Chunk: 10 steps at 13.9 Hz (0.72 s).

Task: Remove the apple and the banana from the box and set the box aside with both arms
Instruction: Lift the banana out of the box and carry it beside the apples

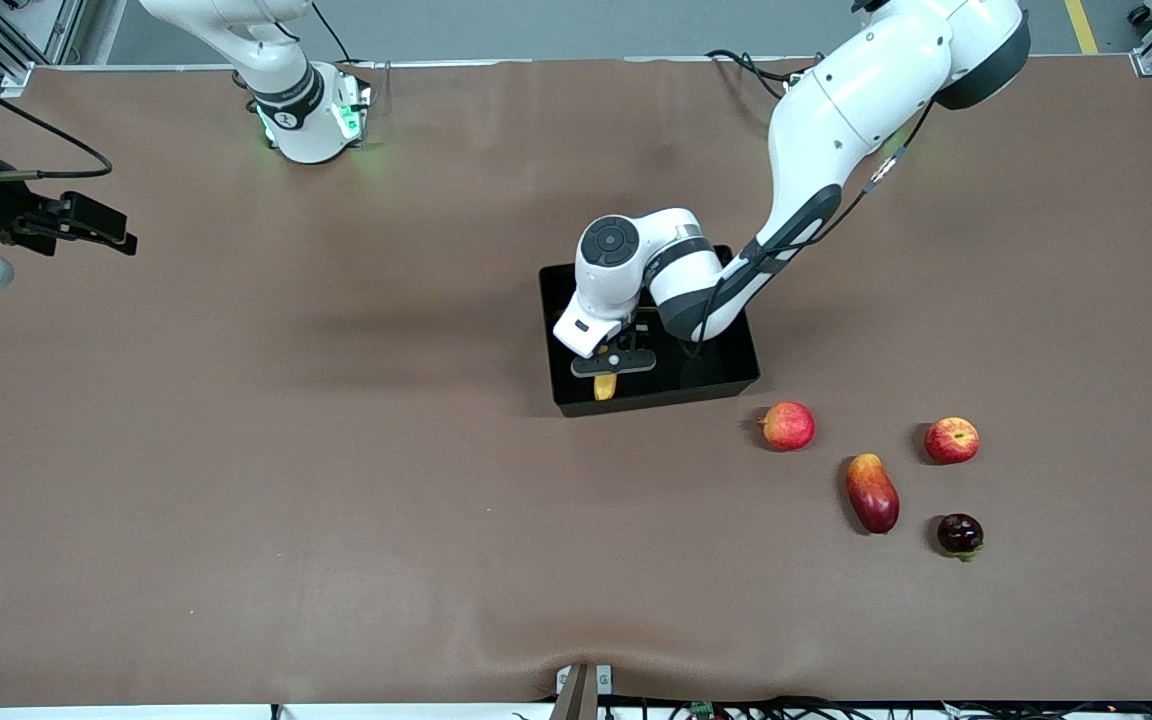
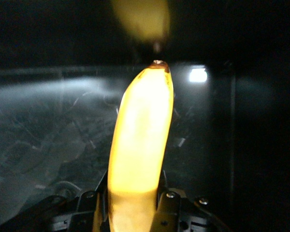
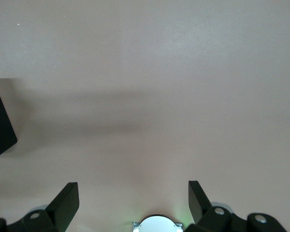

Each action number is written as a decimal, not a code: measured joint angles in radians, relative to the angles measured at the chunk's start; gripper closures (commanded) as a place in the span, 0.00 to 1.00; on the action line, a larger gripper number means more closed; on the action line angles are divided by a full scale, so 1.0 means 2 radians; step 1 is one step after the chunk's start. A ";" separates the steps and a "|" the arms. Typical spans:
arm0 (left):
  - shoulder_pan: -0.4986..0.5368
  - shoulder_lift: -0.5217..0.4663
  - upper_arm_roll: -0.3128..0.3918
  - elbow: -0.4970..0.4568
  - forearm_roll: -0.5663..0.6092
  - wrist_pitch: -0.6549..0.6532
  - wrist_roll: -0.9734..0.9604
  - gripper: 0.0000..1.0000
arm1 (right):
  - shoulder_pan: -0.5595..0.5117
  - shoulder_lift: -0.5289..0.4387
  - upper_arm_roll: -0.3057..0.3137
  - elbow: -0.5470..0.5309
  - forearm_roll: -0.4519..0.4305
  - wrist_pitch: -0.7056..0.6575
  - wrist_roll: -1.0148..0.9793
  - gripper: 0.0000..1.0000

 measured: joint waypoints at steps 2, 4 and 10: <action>0.002 -0.026 -0.003 0.013 0.000 -0.021 0.001 1.00 | 0.000 0.000 0.000 0.000 0.000 0.000 0.000 0.00; 0.004 -0.066 -0.006 0.024 -0.005 -0.057 0.005 1.00 | 0.000 0.000 0.000 0.000 0.000 0.000 0.000 0.00; 0.070 -0.183 -0.006 0.033 -0.127 -0.157 0.174 1.00 | 0.000 0.000 0.000 0.000 0.000 0.000 0.000 0.00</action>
